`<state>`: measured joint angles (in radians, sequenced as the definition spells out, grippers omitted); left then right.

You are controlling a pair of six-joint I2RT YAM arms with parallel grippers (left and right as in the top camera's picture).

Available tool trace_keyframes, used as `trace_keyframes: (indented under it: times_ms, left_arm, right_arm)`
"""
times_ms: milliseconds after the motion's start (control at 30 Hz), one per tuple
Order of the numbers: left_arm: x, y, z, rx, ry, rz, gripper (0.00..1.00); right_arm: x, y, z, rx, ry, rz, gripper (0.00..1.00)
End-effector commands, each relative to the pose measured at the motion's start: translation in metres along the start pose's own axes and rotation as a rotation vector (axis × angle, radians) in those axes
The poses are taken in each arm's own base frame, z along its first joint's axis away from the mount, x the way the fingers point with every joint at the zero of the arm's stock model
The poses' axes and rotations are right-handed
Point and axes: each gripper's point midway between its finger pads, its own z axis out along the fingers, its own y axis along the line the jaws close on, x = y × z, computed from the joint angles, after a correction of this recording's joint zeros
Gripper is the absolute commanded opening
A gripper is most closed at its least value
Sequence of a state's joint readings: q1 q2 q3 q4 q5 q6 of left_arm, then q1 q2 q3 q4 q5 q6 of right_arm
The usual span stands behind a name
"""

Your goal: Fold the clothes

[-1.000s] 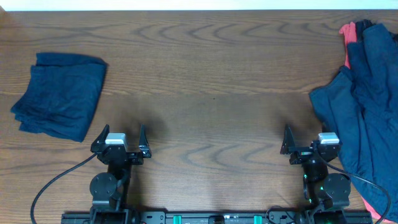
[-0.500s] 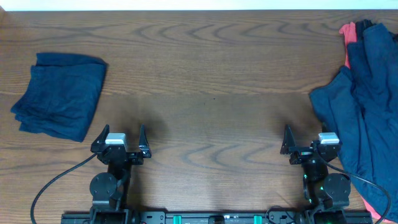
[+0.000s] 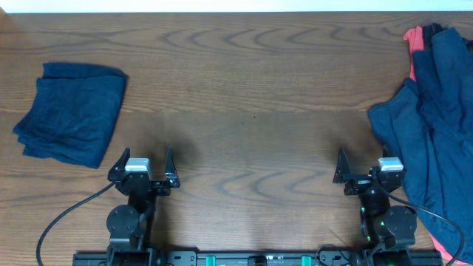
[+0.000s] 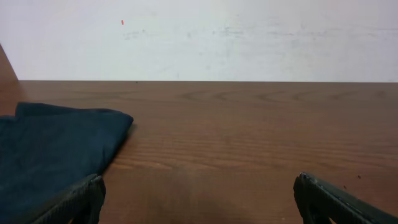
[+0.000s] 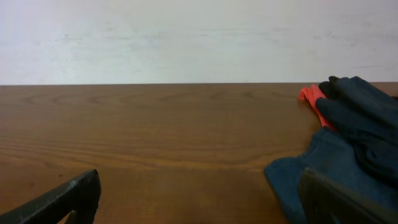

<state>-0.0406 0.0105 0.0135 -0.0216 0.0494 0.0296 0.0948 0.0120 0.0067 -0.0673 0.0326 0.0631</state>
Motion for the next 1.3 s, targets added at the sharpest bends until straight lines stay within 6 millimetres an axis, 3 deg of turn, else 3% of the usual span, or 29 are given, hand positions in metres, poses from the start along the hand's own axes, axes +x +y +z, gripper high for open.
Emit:
trace_keyframes:
  times_ms: [0, 833, 1000, 1133, 1267]
  left_arm:
    - [0.013, 0.003, 0.000, -0.012, 0.045, -0.004, 0.98]
    - [0.014, 0.004, 0.000, -0.020, 0.047, 0.003, 0.98]
    - [0.015, 0.002, -0.001, -0.015, 0.063, -0.126, 0.98]
    - [0.015, 0.002, -0.006, -0.019, 0.136, -0.125, 0.98]
    - [0.003, 0.000, -0.013, -0.021, 0.216, -0.126, 0.98]
  right_arm:
    - [0.000, -0.002, 0.000, 0.006, -0.001, -0.012, 0.99]
    - [0.001, 0.000, 0.000, -0.006, 0.002, 0.006, 0.99]
    - [0.002, 0.000, 0.000, -0.003, 0.014, 0.057, 0.99]
    - [-0.005, -0.010, -0.003, 0.060, 0.054, 0.053, 0.99]
    - [-0.012, -0.019, -0.004, 0.125, 0.142, 0.044, 0.99]
